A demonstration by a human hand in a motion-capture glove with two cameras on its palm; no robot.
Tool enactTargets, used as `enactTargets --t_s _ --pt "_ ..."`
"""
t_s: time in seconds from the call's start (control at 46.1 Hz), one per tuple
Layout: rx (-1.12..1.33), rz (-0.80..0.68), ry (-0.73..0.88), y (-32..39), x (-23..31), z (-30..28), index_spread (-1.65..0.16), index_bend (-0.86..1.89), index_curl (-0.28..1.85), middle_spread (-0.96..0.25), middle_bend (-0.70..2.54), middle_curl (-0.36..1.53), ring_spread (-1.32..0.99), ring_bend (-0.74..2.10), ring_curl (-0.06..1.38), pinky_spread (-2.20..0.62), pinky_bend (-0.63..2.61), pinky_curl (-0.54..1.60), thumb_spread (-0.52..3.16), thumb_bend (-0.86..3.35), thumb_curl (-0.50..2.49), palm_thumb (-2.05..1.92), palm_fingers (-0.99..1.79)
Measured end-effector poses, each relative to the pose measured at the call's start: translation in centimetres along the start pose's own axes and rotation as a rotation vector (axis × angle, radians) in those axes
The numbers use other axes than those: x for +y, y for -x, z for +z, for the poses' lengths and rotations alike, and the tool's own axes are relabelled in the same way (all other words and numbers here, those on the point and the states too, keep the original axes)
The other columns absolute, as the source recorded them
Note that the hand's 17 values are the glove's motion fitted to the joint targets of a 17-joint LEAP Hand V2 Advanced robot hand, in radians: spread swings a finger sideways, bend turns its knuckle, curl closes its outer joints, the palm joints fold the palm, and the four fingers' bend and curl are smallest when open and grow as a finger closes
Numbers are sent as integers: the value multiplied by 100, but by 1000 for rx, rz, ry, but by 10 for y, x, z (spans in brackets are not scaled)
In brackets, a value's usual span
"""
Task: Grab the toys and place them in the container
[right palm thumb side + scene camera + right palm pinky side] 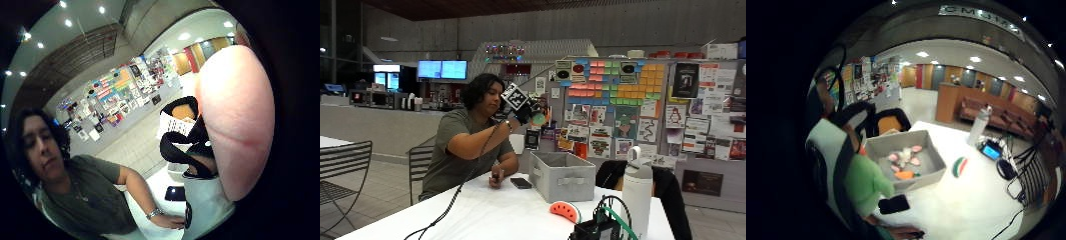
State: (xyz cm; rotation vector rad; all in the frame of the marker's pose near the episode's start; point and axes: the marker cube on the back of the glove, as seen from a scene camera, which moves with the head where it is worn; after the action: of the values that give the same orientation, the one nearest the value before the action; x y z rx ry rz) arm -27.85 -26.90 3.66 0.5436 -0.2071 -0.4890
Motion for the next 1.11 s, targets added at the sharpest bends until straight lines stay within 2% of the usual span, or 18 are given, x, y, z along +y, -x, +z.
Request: enactTargets --t_s 0.087,0.13,0.174,0.217,0.26,0.304,0.347,0.434,0.543,0.651,0.912,0.977,1.107 --pt "137 -13 110 -21 -12 35 -44 25 73 -46 70 88 -42 120 61 -36 120 47 102 17 69 48 65" --pt "86 6 184 -29 -12 46 -43 25 76 -46 67 87 -42 117 60 -33 117 47 105 15 68 46 51" --pt "58 52 228 -43 -11 53 -41 32 77 -43 61 84 -38 94 54 -23 106 45 115 2 58 23 12" --pt "154 77 239 -66 -7 60 -39 29 75 -36 49 79 -31 72 51 -17 109 47 109 -10 53 5 -34" --pt "294 58 236 -93 2 66 -38 17 69 -31 37 74 -27 57 45 -12 109 43 105 -11 50 -4 -45" --pt "351 98 222 -116 11 68 -38 13 64 -27 29 69 -25 47 39 -9 106 40 103 -10 48 -6 -38" --pt "313 250 194 -132 17 68 -38 12 60 -24 26 67 -24 45 36 -7 103 38 104 -9 46 -8 -22" --pt "218 520 171 -175 35 69 -37 10 54 -26 32 66 -30 69 38 -12 103 35 117 -3 42 -3 26" --pt "248 814 187 -234 70 77 -35 2 45 -29 43 69 -37 100 44 -25 105 34 129 0 39 0 63" --pt "263 1084 224 -279 112 98 -33 4 41 -32 52 72 -38 115 51 -32 108 37 135 0 37 1 70" --pt "219 1421 372 -340 182 166 -26 7 30 -32 62 77 -38 127 58 -38 118 43 135 -1 35 6 70" --pt "258 1422 412 -347 193 182 -22 7 28 -31 63 78 -37 131 58 -38 119 44 131 -1 35 7 71" --pt "422 1326 415 -352 196 192 -15 15 26 -30 71 81 -37 140 61 -40 122 45 124 1 37 16 85"
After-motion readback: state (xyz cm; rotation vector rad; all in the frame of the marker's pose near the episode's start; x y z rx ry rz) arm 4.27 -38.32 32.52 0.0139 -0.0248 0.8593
